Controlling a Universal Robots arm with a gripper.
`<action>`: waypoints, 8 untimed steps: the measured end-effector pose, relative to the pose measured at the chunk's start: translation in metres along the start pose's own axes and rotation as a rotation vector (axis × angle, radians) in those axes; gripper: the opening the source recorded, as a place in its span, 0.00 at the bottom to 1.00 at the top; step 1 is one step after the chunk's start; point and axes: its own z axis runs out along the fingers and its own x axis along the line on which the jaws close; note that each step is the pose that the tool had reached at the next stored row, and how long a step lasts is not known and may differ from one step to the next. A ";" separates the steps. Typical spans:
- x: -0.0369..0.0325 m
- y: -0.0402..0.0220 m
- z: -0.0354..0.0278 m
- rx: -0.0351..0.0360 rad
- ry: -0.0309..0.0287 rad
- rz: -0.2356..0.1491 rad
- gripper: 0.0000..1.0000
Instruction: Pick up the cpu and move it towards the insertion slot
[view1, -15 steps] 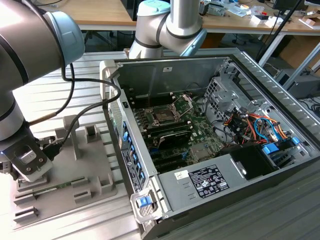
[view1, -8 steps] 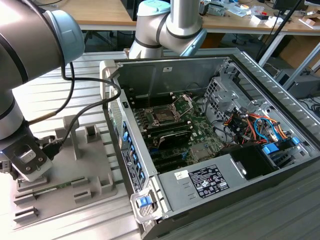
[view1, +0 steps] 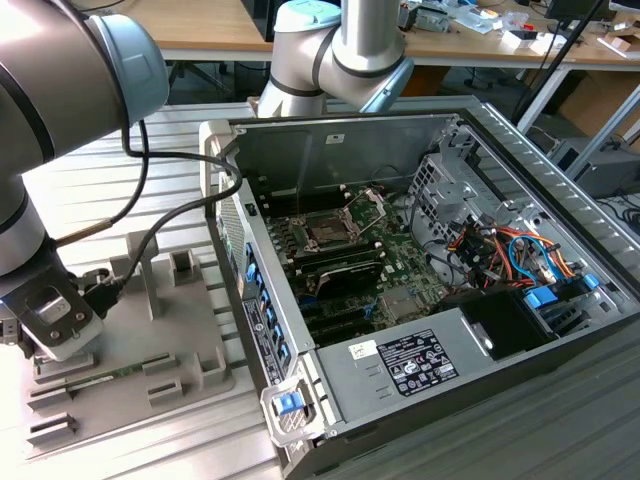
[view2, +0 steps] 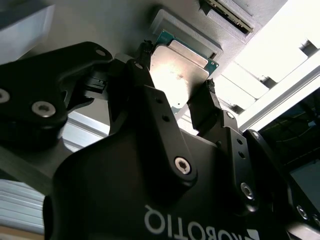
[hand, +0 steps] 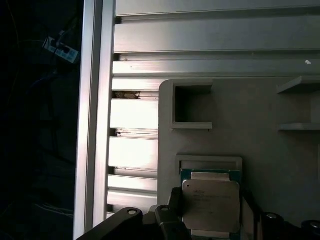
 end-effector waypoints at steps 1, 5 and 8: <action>0.0000 0.0000 -0.0004 -0.0001 0.0000 0.000 0.55; 0.0000 0.0001 -0.0028 -0.0001 -0.0001 0.000 0.55; 0.0000 0.0001 -0.0047 0.0000 0.0001 0.000 0.55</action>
